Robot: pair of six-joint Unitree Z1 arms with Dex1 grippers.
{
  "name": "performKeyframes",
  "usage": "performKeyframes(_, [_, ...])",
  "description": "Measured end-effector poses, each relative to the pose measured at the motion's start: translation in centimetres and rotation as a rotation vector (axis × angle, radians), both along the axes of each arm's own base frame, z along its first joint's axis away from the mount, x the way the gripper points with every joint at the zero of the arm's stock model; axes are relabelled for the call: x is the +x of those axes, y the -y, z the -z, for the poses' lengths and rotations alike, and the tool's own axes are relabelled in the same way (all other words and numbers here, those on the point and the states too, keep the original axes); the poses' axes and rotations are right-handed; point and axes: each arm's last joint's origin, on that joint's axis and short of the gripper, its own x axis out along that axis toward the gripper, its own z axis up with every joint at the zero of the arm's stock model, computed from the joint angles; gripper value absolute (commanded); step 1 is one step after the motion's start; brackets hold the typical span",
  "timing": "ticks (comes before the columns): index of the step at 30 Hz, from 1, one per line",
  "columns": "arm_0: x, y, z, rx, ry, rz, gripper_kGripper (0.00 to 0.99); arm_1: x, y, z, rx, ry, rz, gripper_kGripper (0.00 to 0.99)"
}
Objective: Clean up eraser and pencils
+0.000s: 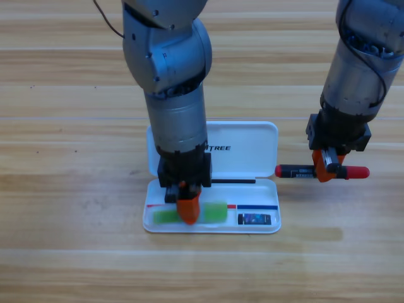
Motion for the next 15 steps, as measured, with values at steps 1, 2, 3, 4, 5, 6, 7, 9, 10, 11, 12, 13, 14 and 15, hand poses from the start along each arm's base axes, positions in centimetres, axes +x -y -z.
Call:
performKeyframes(1, [0.0, 0.0, 0.0, 0.0, 0.0, 0.0, 0.99, 0.0, 0.0, 0.0, 0.001, 0.001, 0.0, 0.0])
performKeyframes(2, [0.0, 0.0, 0.0, 0.0, 0.0, 0.0, 0.99, 0.0, -0.1, -0.1, 0.002, 0.003, 0.0, 0.0])
performKeyframes(3, [0.0, 0.0, 0.0, 0.0, 0.0, 0.0, 0.99, 0.0, -0.1, -0.1, 0.004, 0.004, 0.001, 0.0])
performKeyframes(4, [0.0, 0.0, 0.0, 0.0, 0.0, -0.001, 0.99, 0.0, -0.2, -0.2, 0.005, 0.006, 0.001, 0.0])
performKeyframes(5, [0.0, 0.0, 0.0, 0.0, 0.0, -0.001, 0.99, 0.0, -0.2, -0.2, 0.007, 0.007, 0.001, 0.0])
performKeyframes(6, [0.0, 0.0, 0.0, 0.0, 0.0, -0.001, 0.99, 0.0, -0.2, -0.3, 0.008, 0.009, 0.001, 0.0])
performKeyframes(7, [0.0, 0.0, 0.0, 0.0, 0.0, -0.001, 0.99, 0.0, -0.3, -0.4, 0.01, 0.01, 0.001, 0.0])
performKeyframes(9, [0.0, 0.0, 0.0, -0.001, -0.001, -0.001, 0.99, 0.0, -0.4, -0.5, 0.013, 0.013, 0.002, 0.0])
performKeyframes(10, [0.0, 0.0, 0.0, -0.001, -0.001, -0.001, 0.99, -0.1, -0.5, -0.5, 0.015, 0.015, 0.004, 0.0])
performKeyframes(11, [0.0, 0.0, 0.0, -0.001, -0.001, -0.002, 0.99, -0.1, -0.7, -0.6, 0.018, 0.017, 0.006, 0.0])
performKeyframes(12, [0.0, 0.0, 0.0, -0.001, -0.001, -0.003, 0.99, -0.2, -0.9, -0.8, 0.023, 0.021, 0.007, 0.0])
performKeyframes(13, [0.0, 0.0, 0.0, 0.0, -0.002, -0.004, 0.99, -0.2, -1.1, -1.0, 0.028, 0.026, 0.005, 0.0])
performKeyframes(14, [-0.1, -0.1, -0.1, 0.004, -0.005, -0.005, 0.99, -0.3, -1.3, -1.3, 0.034, 0.031, 0.001, 0.0])
performKeyframes(15, [-0.2, -0.2, -0.2, 0.012, -0.012, -0.006, 0.99, -0.4, -1.6, -1.7, 0.04, 0.037, -0.004, 0.0])
